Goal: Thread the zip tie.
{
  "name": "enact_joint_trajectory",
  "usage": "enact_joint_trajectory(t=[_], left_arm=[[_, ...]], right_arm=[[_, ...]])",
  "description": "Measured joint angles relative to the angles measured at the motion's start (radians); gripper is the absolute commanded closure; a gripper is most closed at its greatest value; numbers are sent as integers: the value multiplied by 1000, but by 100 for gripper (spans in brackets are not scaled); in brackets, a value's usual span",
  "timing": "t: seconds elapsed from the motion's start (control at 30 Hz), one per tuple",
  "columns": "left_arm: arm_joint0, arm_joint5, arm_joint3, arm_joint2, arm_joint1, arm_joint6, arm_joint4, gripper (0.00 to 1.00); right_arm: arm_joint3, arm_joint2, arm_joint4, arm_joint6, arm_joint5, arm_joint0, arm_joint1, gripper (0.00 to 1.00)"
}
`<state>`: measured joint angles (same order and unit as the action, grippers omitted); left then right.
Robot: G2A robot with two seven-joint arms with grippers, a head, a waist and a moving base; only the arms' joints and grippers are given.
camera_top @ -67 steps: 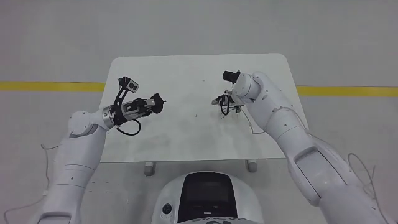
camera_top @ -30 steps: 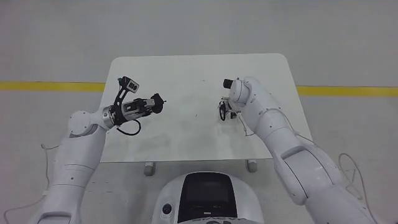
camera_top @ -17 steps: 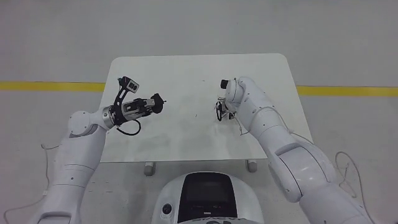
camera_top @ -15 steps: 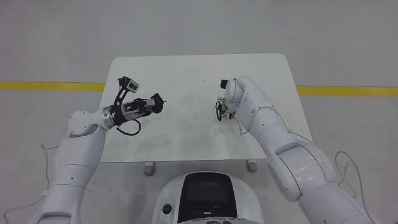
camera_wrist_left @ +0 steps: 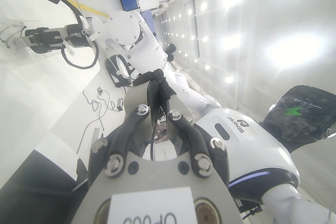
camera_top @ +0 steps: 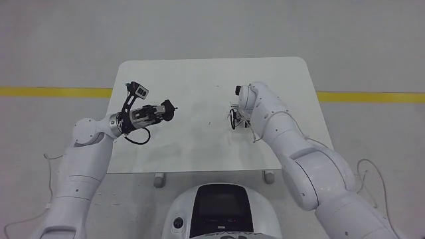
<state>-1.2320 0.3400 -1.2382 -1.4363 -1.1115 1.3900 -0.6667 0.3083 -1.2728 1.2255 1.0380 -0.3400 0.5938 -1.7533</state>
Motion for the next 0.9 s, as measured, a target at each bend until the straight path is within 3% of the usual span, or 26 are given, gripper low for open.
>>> enact_joint_trajectory(t=[0.53,0.63,0.77,0.9], left_arm=[[0,0,0,0,0,0,0,100],[0,0,0,0,0,0,0,100],[0,0,0,0,0,0,0,100],[0,0,0,0,0,0,0,100]], right_arm=[[-75,-75,55,-35,0,-27,-23,82],[-88,-86,62,-41,0,-31,-24,85],[-103,-99,71,-48,0,-37,-25,100],[-116,-111,79,-55,0,-43,-26,100]])
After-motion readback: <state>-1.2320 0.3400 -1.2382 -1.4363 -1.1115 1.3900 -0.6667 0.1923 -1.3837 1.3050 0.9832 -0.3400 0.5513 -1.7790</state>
